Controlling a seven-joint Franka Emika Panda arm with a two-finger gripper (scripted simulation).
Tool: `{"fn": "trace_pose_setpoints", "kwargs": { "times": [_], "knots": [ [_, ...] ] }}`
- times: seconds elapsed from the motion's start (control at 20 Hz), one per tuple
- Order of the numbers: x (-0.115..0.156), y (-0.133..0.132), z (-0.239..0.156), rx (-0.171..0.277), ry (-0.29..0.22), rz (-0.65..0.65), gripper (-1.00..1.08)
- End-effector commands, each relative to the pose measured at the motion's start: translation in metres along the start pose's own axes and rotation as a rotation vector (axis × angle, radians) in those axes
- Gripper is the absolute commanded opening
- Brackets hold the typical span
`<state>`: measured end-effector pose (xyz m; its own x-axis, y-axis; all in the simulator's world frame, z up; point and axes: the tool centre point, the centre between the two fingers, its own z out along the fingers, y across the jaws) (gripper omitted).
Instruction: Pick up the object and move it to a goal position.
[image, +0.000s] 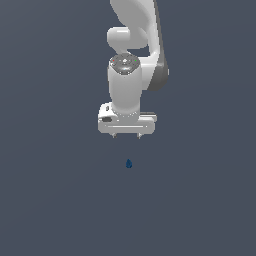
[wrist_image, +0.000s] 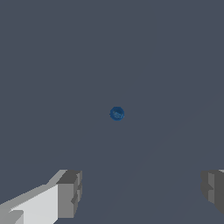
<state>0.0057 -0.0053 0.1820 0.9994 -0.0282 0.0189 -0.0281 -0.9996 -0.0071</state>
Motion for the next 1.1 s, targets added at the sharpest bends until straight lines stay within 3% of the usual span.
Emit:
{"fn": "trace_pose_setpoints", "kwargs": {
  "times": [0.0, 0.45, 1.05],
  "knots": [
    [0.0, 0.0, 0.0, 0.0, 0.0, 0.0, 1.0],
    [0.0, -0.031, -0.001, 0.0, 0.013, -0.082, 1.0],
    [0.005, -0.029, 0.008, 0.001, 0.01, -0.06, 1.0]
  ]
}}
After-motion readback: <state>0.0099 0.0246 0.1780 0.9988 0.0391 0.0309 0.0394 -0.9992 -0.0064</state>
